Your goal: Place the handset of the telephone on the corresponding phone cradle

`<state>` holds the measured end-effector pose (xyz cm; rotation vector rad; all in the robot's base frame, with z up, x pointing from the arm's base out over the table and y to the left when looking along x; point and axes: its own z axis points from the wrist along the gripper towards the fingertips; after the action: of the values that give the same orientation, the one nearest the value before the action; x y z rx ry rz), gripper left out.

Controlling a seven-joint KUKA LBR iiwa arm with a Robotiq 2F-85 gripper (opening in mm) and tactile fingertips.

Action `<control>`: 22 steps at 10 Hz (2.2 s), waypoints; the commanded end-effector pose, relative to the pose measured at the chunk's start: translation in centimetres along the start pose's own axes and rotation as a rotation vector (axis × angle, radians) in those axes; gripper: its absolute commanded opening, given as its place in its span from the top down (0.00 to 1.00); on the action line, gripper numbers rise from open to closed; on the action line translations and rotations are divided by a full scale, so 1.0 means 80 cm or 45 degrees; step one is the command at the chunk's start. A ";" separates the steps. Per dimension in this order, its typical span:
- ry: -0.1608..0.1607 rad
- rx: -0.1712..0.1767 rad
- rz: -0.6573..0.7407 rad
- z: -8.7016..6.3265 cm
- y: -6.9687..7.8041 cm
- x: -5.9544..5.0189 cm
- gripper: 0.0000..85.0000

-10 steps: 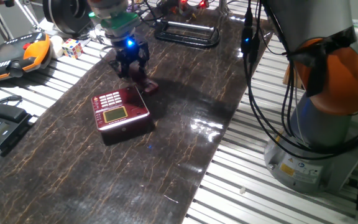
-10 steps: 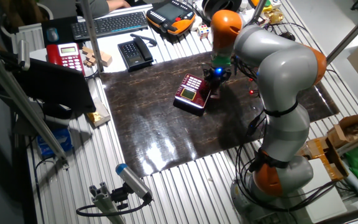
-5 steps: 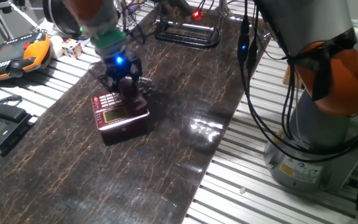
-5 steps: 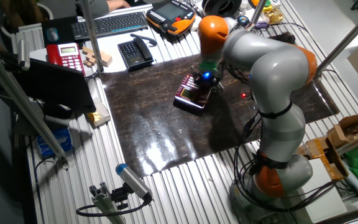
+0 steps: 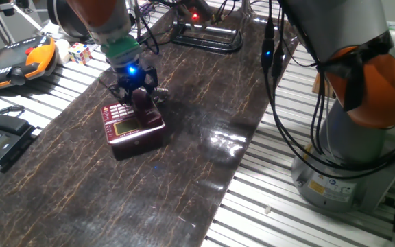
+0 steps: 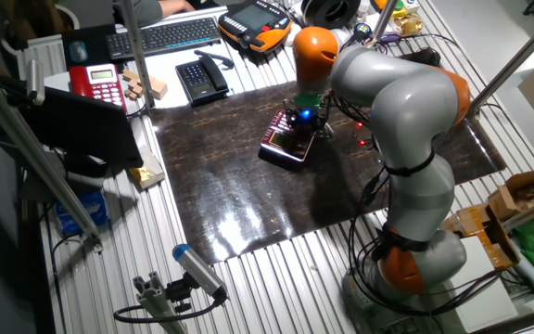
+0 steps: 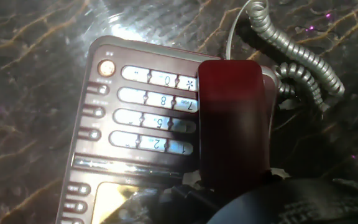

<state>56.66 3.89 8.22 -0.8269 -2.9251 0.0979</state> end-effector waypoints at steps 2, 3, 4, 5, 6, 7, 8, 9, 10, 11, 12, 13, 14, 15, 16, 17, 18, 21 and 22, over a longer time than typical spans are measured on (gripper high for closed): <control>-0.005 -0.009 -0.009 0.006 -0.003 -0.003 0.47; -0.004 -0.011 -0.007 0.006 -0.003 -0.003 0.47; -0.004 -0.011 0.003 0.005 -0.004 -0.002 0.46; -0.007 -0.013 0.012 0.007 -0.004 -0.001 0.45; -0.010 -0.016 0.036 0.010 -0.005 0.000 0.43; -0.007 -0.020 0.055 0.011 -0.005 0.002 0.42; -0.008 -0.018 0.071 0.012 -0.005 0.003 0.40; -0.011 -0.018 0.085 0.013 -0.005 0.004 0.38; -0.012 -0.019 0.090 0.013 -0.005 0.004 0.36; -0.012 -0.023 0.092 0.013 -0.005 0.005 0.35; -0.013 -0.021 0.092 0.013 -0.005 0.004 0.28; -0.013 -0.021 0.090 0.013 -0.005 0.003 0.24; -0.014 -0.024 0.088 0.013 -0.005 0.003 0.19; -0.014 -0.027 0.088 0.012 -0.005 0.002 0.16; -0.014 -0.027 0.088 0.011 -0.005 0.002 0.14; -0.016 -0.021 0.079 0.009 -0.006 0.000 0.13; -0.009 -0.017 0.063 0.002 -0.008 -0.003 0.12; 0.055 -0.025 -0.030 -0.030 -0.017 -0.005 0.13; 0.069 -0.053 -0.111 -0.040 -0.019 -0.005 0.20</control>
<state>56.59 2.50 11.43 -0.7664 -2.8987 0.0080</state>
